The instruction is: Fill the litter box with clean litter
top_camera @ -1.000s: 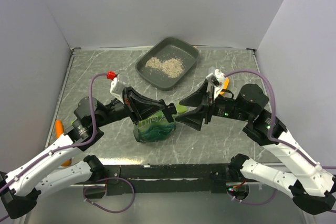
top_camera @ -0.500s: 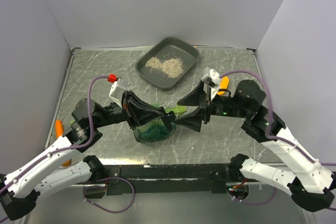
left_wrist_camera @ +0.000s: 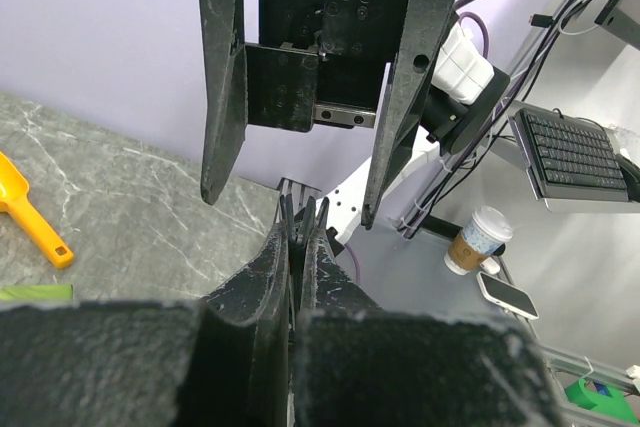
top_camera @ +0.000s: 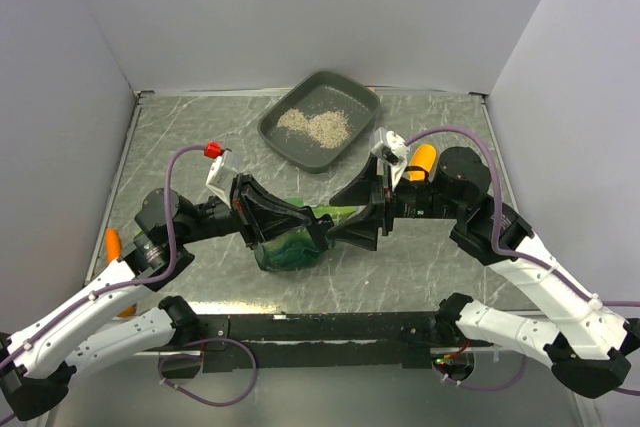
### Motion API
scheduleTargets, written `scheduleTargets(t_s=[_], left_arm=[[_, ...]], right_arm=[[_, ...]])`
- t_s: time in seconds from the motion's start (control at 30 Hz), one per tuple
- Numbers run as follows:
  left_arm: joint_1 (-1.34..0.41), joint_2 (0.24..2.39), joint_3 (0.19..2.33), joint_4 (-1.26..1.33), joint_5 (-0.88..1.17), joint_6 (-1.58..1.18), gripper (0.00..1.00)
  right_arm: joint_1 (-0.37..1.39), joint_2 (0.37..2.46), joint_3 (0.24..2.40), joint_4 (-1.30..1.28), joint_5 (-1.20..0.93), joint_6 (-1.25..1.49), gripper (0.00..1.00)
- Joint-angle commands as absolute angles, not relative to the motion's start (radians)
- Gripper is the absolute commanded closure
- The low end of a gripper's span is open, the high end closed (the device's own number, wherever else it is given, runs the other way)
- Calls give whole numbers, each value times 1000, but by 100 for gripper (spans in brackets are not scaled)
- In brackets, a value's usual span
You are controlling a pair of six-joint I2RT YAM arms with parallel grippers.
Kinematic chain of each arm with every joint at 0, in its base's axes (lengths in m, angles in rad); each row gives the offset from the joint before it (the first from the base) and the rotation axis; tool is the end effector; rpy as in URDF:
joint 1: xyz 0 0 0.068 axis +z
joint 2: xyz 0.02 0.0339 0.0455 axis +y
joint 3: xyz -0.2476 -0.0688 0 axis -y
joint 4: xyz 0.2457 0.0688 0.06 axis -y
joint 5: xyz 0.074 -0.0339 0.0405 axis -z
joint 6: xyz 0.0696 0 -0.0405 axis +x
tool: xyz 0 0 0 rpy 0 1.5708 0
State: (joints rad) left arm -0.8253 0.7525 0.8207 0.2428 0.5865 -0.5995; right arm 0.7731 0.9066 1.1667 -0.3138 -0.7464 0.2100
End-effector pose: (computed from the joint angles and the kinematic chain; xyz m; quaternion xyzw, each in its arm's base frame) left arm 0.1114 -0.1774 0.3997 0.2956 0.5340 -0.6345 0.4741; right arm 0.1204 0.1835 0.4229 -0.4287 0.5796 0.5356 0.4398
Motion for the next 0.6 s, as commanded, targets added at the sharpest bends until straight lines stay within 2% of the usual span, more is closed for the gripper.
scheduleTargets(t_s=[0.0, 0.3, 0.33, 0.37, 0.4, 0.43, 0.47, 0.5, 0.57], left_arm=[[-827, 750, 830, 296, 600, -611, 99], [-827, 759, 833, 314, 598, -618, 99], [-827, 761, 833, 316, 598, -618, 99], [-827, 761, 834, 318, 598, -618, 99], [-827, 761, 836, 316, 598, -618, 99], [-827, 765, 836, 319, 598, -618, 99], [-827, 765, 838, 322, 598, -621, 96], [-827, 765, 838, 325, 598, -624, 81], [-827, 762, 835, 325, 598, -621, 66]], right_arm=[[781, 911, 1175, -253, -782, 215, 20], [784, 923, 1160, -229, -813, 229, 21], [787, 925, 1160, -229, -816, 229, 24], [787, 927, 1160, -229, -818, 227, 30], [790, 930, 1158, -229, -822, 227, 43], [790, 933, 1163, -232, -824, 226, 86], [790, 942, 1167, -238, -815, 227, 100], [796, 943, 1169, -247, -818, 222, 100], [801, 933, 1157, -241, -799, 221, 100]])
